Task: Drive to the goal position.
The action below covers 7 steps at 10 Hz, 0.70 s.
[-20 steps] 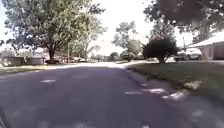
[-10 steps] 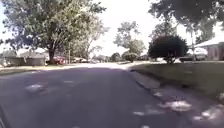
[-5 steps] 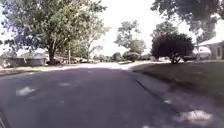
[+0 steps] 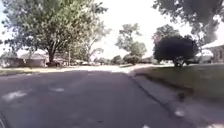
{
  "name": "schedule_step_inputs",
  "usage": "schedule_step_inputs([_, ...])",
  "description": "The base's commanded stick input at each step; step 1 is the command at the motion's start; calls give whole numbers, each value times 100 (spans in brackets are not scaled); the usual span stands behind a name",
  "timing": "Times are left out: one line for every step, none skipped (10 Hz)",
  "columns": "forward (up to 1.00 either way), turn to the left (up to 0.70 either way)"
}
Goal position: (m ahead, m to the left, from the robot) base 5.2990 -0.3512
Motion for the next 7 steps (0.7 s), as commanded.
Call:
schedule_step_inputs([70, 3])
schedule_step_inputs([70, 3])
schedule_step_inputs([70, 3])
schedule_step_inputs([70, 3])
schedule_step_inputs([70, 3])
schedule_step_inputs([70, 3])
schedule_step_inputs([70, 3])
